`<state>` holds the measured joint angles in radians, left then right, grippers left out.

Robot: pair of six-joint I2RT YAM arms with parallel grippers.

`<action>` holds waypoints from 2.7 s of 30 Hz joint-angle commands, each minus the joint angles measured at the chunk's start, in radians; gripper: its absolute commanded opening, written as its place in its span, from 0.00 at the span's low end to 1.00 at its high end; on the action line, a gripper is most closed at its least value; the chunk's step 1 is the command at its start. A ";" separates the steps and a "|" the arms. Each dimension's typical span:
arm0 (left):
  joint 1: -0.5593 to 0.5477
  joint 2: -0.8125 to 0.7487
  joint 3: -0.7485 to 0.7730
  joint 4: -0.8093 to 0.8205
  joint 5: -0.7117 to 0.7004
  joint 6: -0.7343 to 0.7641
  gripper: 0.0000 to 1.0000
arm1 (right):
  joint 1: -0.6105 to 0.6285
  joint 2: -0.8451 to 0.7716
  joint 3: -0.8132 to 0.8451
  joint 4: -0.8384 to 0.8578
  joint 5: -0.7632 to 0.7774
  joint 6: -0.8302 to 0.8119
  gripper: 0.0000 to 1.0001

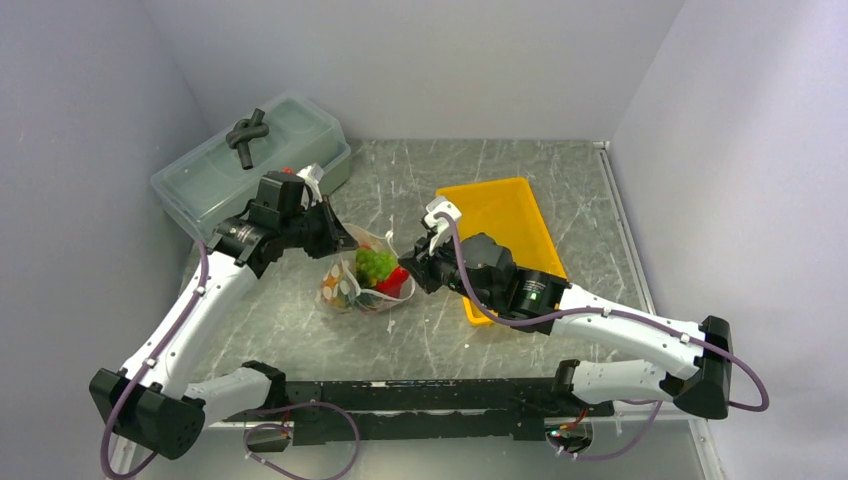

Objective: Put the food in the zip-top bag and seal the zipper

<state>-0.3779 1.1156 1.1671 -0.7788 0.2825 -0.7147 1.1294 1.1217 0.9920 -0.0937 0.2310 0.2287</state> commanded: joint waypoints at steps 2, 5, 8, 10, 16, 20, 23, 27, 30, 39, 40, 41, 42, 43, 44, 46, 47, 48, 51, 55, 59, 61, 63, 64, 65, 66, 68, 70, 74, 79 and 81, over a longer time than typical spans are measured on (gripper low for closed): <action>0.004 0.003 0.015 0.058 0.041 0.026 0.00 | 0.003 -0.001 0.019 -0.078 0.012 -0.012 0.12; 0.004 0.005 0.013 0.059 0.046 0.028 0.00 | 0.003 0.004 0.010 -0.082 0.012 -0.012 0.12; 0.004 0.004 0.007 0.064 0.051 0.029 0.00 | 0.003 -0.002 -0.012 -0.049 0.012 -0.012 0.12; 0.004 0.005 0.003 0.072 0.057 0.028 0.00 | 0.003 -0.021 -0.046 0.016 0.012 -0.012 0.12; 0.004 0.005 0.001 0.075 0.060 0.027 0.00 | 0.001 -0.019 -0.110 0.209 0.012 -0.012 0.12; 0.004 0.003 0.001 0.071 0.061 0.029 0.00 | 0.001 0.006 -0.103 0.237 0.012 -0.012 0.99; 0.004 0.001 0.001 0.070 0.061 0.029 0.00 | 0.001 0.031 -0.088 0.228 -0.119 -0.012 1.00; 0.004 0.000 0.002 0.070 0.060 0.031 0.00 | 0.001 0.038 -0.085 0.225 -0.104 0.140 1.00; 0.004 0.002 0.005 0.063 0.055 0.035 0.00 | 0.001 0.024 -0.085 0.217 -0.083 0.127 1.00; 0.004 0.001 0.003 0.062 0.058 0.044 0.00 | 0.001 0.005 0.016 -0.031 -0.089 -0.038 1.00; 0.004 0.002 0.004 0.062 0.058 0.044 0.00 | 0.001 0.000 0.020 -0.053 -0.101 -0.048 0.99; 0.004 0.001 0.004 0.062 0.058 0.046 0.00 | 0.001 -0.006 0.025 -0.073 -0.114 -0.056 0.98; 0.004 0.003 0.005 0.060 0.058 0.048 0.00 | 0.001 -0.010 0.030 -0.093 -0.126 -0.060 0.96; 0.004 0.003 0.006 0.059 0.058 0.050 0.00 | 0.001 -0.013 0.036 -0.114 -0.148 -0.062 0.93; 0.004 0.004 0.006 0.059 0.058 0.052 0.00 | 0.001 -0.015 0.040 -0.133 -0.161 -0.060 0.91; 0.004 0.009 0.009 0.059 0.059 0.053 0.00 | 0.001 -0.009 0.051 -0.172 -0.177 -0.045 0.85; 0.004 0.010 0.010 0.059 0.061 0.054 0.00 | 0.001 -0.005 0.054 -0.183 -0.187 -0.039 0.82; 0.004 0.012 0.009 0.060 0.061 0.055 0.00 | 0.000 0.002 0.057 -0.190 -0.201 -0.033 0.78; 0.004 0.016 0.011 0.063 0.063 0.057 0.00 | 0.001 0.026 0.063 -0.200 -0.226 -0.016 0.69; 0.004 0.020 0.011 0.067 0.070 0.056 0.00 | -0.001 0.073 0.089 -0.208 -0.198 0.010 0.65; 0.004 0.020 0.011 0.067 0.075 0.054 0.00 | -0.005 0.122 0.125 -0.199 -0.199 0.022 0.61; 0.003 0.020 0.011 0.064 0.073 0.057 0.00 | -0.011 0.158 0.154 -0.205 -0.196 0.033 0.60; 0.004 0.019 0.011 0.063 0.076 0.057 0.00 | -0.019 0.194 0.185 -0.213 -0.197 0.041 0.56; 0.004 0.018 0.012 0.062 0.076 0.057 0.00 | -0.024 0.211 0.194 -0.218 -0.197 0.044 0.54; 0.004 0.018 0.011 0.061 0.076 0.058 0.00 | -0.029 0.226 0.201 -0.222 -0.197 0.048 0.52; 0.004 0.016 0.010 0.060 0.076 0.058 0.00 | -0.035 0.238 0.207 -0.227 -0.197 0.051 0.49; 0.004 0.013 0.008 0.058 0.076 0.058 0.00 | -0.042 0.260 0.212 -0.235 -0.200 0.055 0.48; 0.004 0.010 0.007 0.058 0.073 0.059 0.00 | -0.044 0.275 0.212 -0.244 -0.206 0.056 0.48; 0.004 0.010 0.005 0.056 0.073 0.061 0.00 | -0.045 0.286 0.189 -0.257 -0.193 0.063 0.48; 0.004 0.016 0.001 0.062 0.078 0.060 0.00 | -0.045 0.265 0.150 -0.269 -0.215 0.063 0.54; 0.004 0.018 -0.001 0.065 0.079 0.058 0.00 | -0.045 0.256 0.139 -0.278 -0.225 0.065 0.56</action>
<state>-0.3779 1.1389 1.1648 -0.7639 0.3355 -0.6689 1.0859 1.4170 1.1496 -0.3595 0.0261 0.2829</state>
